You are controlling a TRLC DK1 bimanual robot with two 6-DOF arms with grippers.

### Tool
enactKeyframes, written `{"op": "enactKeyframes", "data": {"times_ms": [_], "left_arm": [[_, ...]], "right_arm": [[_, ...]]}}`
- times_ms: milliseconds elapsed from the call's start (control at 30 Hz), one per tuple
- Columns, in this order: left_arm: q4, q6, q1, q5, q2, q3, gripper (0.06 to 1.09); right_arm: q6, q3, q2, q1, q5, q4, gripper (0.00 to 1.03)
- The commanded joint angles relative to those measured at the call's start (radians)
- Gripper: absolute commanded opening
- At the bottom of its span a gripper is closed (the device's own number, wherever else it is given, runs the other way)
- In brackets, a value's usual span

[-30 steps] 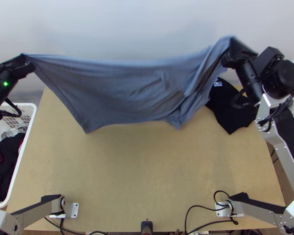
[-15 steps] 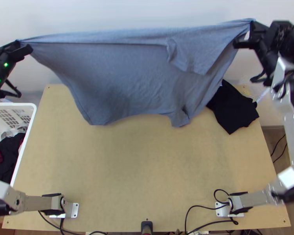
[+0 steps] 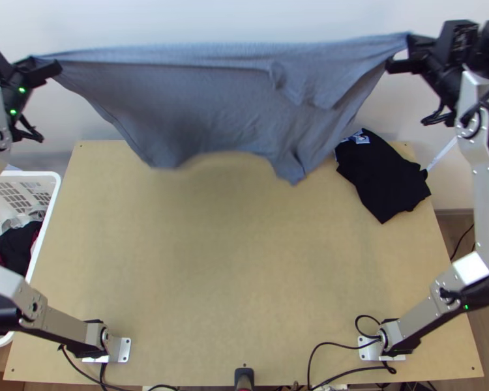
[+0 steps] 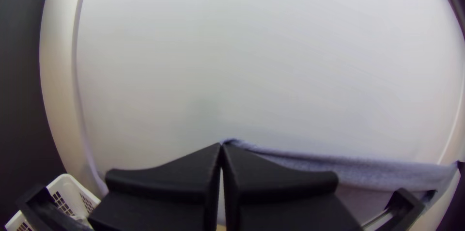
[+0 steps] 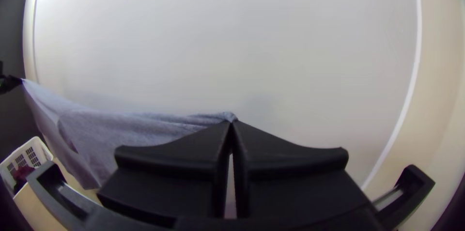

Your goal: Fold the t-shirt

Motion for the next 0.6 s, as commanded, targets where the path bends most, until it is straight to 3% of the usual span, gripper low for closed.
{"op": "enactKeyframes", "data": {"times_ms": [0,333,567], "left_arm": [[0.023,0.019,0.011,-0.068,-0.116,0.061,0.09],[-0.072,0.019,-0.036,-0.103,-0.398,0.037,0.09],[-0.085,0.023,-0.033,-0.103,-0.633,-0.14,0.09]], "right_arm": [[0.021,0.033,-0.164,-0.044,0.038,0.08,0.03],[0.021,-0.188,-0.54,-0.007,0.038,0.085,0.03],[0.015,-0.438,-0.806,-0.001,0.039,0.065,0.03]]}}
